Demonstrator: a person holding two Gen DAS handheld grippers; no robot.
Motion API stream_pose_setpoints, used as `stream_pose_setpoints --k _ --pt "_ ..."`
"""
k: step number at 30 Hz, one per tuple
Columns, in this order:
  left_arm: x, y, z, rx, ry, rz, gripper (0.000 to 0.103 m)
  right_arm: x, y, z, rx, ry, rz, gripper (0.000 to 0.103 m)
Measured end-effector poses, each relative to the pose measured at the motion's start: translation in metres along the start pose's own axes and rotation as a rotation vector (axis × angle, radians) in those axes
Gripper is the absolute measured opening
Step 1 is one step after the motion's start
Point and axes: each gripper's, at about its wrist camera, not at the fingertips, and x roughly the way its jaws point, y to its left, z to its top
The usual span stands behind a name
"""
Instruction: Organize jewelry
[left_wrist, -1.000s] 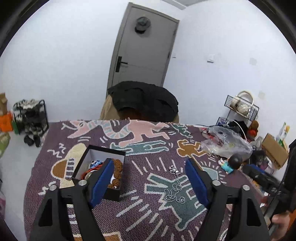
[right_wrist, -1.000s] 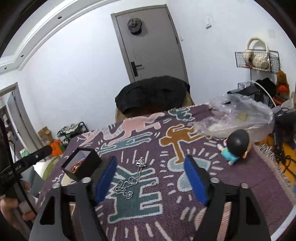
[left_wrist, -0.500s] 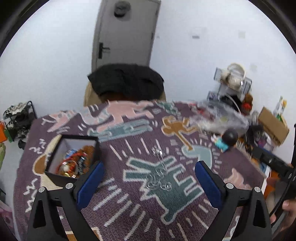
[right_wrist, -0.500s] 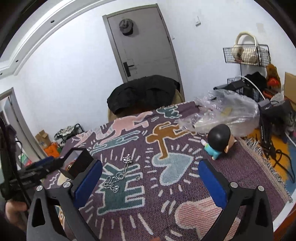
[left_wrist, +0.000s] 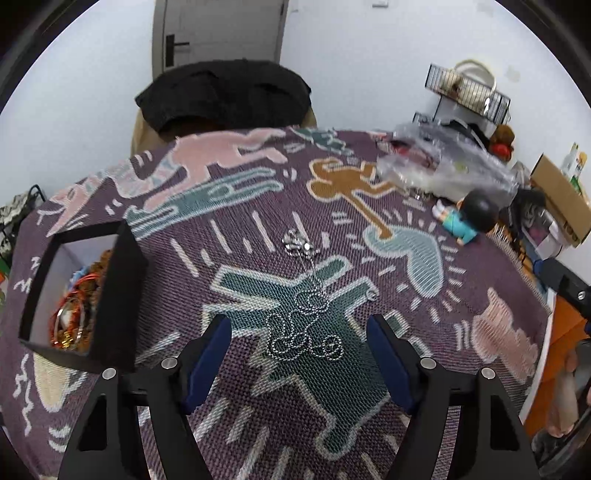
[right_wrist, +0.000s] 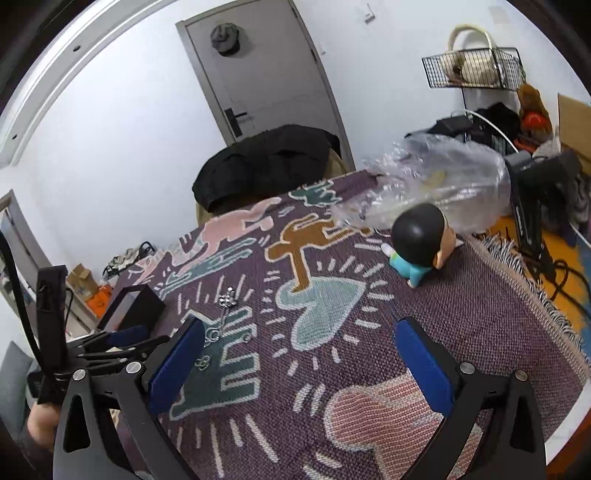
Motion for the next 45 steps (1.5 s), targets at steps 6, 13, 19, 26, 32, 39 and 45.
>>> stream_pose_setpoints --k 6,13,19,26,32,39,45 --pt "0.032 0.002 -0.001 0.018 0.076 0.009 0.063 0.016 0.001 -0.004 -0.017 0.038 -0.008 0.103" --pt "0.042 -0.004 -0.007 0.1 0.07 0.016 0.028 0.051 0.017 -0.007 -0.068 0.128 0.011 0.077" --pt "0.039 -0.001 -0.006 0.122 0.083 0.006 0.013 0.078 0.038 -0.015 -0.161 0.192 0.014 0.068" --pt "0.006 0.013 0.006 0.073 -0.008 -0.004 0.002 0.096 0.054 -0.016 -0.242 0.242 0.038 0.068" --pt "-0.039 0.025 0.024 0.039 -0.111 -0.015 0.002 0.112 0.071 -0.018 -0.299 0.28 0.055 0.064" --pt "-0.085 0.039 0.046 0.016 -0.214 -0.017 0.002 0.129 0.084 -0.023 -0.364 0.336 0.04 0.044" --pt "-0.121 0.046 0.065 0.022 -0.284 0.007 0.002 0.141 0.088 -0.024 -0.411 0.347 0.015 0.037"
